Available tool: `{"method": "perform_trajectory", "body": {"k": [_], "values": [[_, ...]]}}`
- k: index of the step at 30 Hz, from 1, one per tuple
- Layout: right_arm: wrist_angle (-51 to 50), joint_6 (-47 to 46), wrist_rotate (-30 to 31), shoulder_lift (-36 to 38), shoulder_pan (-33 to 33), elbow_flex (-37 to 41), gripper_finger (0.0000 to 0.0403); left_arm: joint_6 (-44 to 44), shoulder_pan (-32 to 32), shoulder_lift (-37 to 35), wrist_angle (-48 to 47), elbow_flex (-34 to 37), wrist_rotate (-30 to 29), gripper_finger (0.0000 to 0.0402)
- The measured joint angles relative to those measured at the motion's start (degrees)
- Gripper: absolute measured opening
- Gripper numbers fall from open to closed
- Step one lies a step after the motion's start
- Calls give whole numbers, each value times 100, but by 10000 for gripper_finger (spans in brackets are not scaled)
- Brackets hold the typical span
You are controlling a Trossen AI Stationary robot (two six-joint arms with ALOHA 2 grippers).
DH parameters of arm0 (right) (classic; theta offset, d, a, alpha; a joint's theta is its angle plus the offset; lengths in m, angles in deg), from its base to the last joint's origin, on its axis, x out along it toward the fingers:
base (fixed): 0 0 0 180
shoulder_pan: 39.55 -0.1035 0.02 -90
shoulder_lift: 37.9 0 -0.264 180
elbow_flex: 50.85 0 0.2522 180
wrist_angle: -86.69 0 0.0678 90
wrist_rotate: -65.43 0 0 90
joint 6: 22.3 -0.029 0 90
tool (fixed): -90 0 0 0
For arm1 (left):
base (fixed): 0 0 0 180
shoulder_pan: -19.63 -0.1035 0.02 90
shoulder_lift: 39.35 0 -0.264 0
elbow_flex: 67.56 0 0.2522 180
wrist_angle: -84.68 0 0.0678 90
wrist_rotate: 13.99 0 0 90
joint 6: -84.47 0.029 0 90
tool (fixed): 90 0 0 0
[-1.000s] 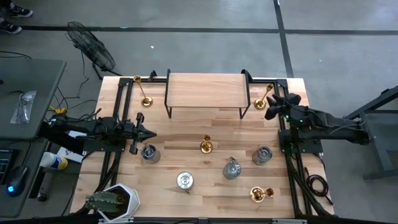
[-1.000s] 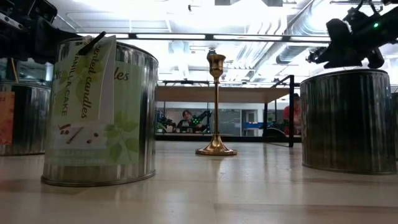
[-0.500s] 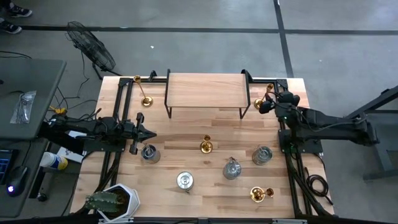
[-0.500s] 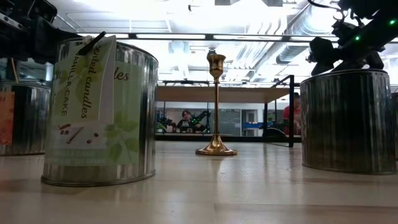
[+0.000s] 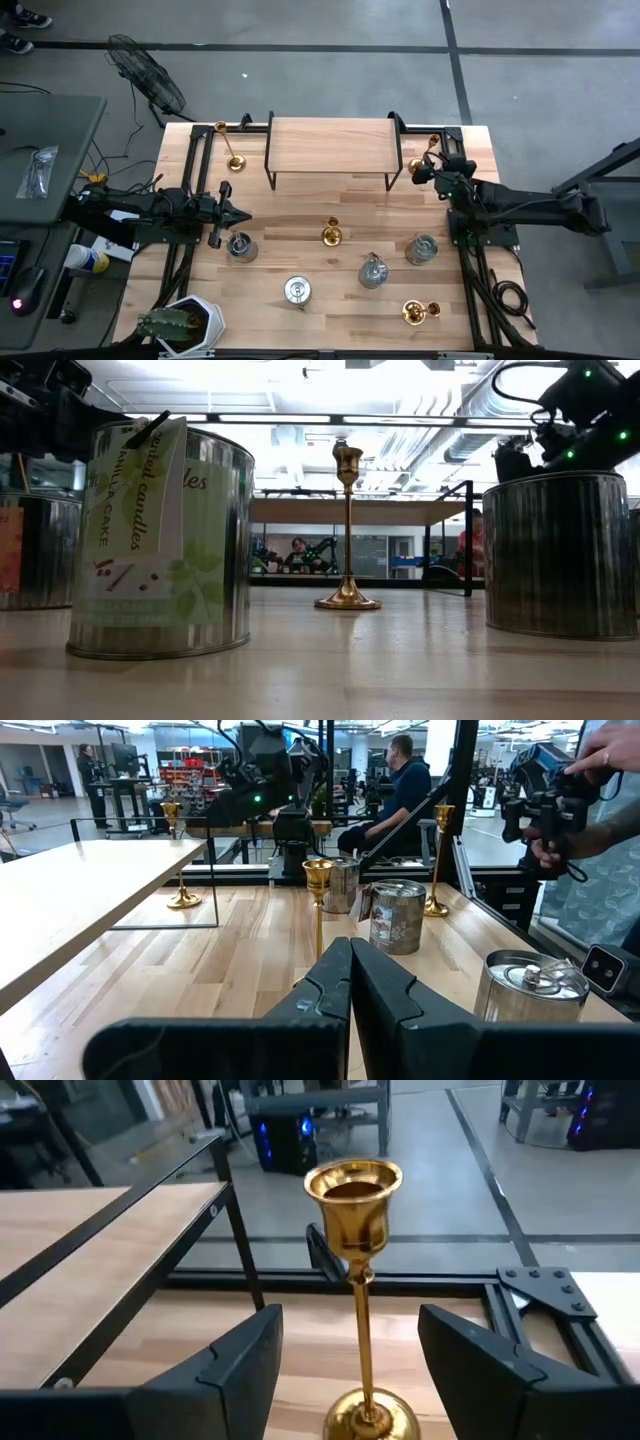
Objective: Pick & Place candle stick holders
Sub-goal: Put the gold candle holder on the shelf
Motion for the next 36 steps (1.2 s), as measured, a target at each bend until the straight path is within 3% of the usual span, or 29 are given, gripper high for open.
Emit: {"method": "perform_trajectory", "body": {"k": [7, 15, 23, 30, 36], "values": [[948, 11, 280, -117, 208, 559, 227, 0, 1, -1, 0, 0, -2, 0], [1799, 594, 185, -327, 688, 805, 227, 0, 0, -2, 0, 0, -4, 0], [2781, 1219, -386, -878, 877, 800, 227, 0, 2, -2, 0, 0, -24, 0], [3346, 1345, -444, -1340, 1172, 799, 227, 0, 1, -1, -1, 0, -23, 0], [3957, 1517, -1058, -1664, 1434, 798, 227, 0, 2, 0, -2, 0, -21, 0]]}}
